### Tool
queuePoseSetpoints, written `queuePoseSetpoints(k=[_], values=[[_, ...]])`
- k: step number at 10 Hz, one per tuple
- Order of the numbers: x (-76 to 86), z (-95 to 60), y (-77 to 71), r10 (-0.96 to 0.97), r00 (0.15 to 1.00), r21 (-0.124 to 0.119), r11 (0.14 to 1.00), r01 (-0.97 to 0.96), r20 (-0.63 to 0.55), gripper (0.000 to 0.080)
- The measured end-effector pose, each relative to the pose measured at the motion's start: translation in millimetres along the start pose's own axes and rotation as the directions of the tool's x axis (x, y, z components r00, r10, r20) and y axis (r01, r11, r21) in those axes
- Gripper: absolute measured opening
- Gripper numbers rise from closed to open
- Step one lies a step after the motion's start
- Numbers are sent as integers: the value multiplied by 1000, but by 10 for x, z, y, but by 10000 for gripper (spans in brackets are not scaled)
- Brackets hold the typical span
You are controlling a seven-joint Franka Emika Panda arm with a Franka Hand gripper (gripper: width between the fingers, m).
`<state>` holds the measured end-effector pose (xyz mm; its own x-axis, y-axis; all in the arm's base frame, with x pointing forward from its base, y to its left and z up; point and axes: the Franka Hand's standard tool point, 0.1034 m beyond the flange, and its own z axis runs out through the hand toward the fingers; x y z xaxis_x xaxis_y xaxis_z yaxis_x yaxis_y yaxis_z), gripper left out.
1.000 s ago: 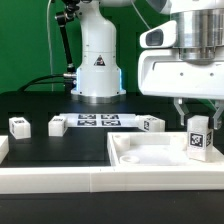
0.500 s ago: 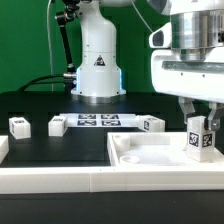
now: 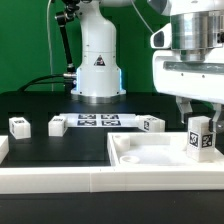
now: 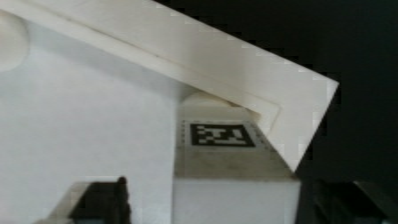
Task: Assemble square table
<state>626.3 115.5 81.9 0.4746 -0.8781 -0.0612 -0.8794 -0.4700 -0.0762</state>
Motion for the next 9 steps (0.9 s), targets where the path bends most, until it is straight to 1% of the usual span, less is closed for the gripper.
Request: queuePoseSetpoints(k=[1, 2, 3, 4, 5, 7, 9], values=[[18, -1, -6, -79, 997, 0, 997, 79, 0, 590], [6, 6, -7, -176, 984, -1, 984, 176, 0, 637], [-16, 7, -16, -251, 968, 0, 968, 251, 1, 646], [-31, 9, -23, -286, 958, 0, 958, 286, 0, 646], [-20, 8, -19, -378, 926, 0, 926, 378, 0, 649], [-18, 8, -18, -487, 874, -1, 874, 487, -1, 649], [-24, 6, -22, -640, 768, -6, 768, 640, -3, 649]])
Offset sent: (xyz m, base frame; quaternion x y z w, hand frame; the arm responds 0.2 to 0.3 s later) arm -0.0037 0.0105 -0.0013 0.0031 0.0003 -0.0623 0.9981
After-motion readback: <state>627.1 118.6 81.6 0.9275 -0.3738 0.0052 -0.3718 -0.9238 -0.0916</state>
